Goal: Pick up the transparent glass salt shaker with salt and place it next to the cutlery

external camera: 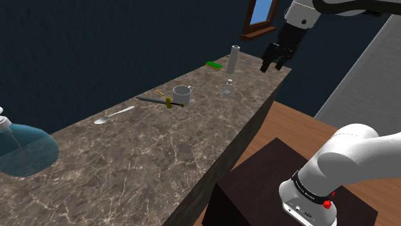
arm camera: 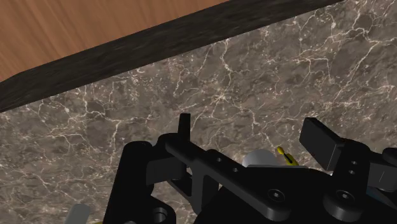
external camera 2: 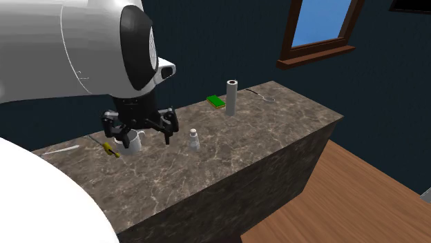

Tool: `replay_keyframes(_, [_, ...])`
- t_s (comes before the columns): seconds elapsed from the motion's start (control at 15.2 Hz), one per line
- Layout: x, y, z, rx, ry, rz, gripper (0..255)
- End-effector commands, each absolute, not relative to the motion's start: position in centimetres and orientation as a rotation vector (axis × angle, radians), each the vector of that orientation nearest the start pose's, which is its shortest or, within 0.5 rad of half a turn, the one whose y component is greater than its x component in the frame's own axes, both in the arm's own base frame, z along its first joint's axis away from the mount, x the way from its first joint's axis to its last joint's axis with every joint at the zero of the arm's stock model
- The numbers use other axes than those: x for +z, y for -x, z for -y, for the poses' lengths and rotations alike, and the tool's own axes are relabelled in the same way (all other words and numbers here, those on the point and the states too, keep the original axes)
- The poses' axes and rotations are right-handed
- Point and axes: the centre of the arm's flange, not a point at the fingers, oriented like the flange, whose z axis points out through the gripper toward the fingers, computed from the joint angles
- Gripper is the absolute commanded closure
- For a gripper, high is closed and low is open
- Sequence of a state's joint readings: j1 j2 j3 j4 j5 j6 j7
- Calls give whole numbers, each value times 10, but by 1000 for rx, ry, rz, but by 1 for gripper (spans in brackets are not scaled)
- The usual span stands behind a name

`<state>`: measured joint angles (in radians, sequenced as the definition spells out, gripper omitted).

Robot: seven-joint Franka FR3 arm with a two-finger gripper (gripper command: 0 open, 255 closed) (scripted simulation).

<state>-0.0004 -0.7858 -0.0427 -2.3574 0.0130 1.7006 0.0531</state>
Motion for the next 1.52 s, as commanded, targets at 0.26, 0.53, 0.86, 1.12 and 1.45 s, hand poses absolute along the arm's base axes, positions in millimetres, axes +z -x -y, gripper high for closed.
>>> replay_keyframes(0.26, [577, -364, 36, -175, 3084, -163, 0])
replay_keyframes(0.53, [551, -408, 57, -152, 3079, -191, 0])
replay_keyframes(0.86, [517, -461, 83, -123, 3073, -227, 0])
replay_keyframes(1.12, [489, -503, 104, -100, 3067, -256, 0])
replay_keyframes(1.45, [454, -554, 132, -72, 3059, -292, 0])
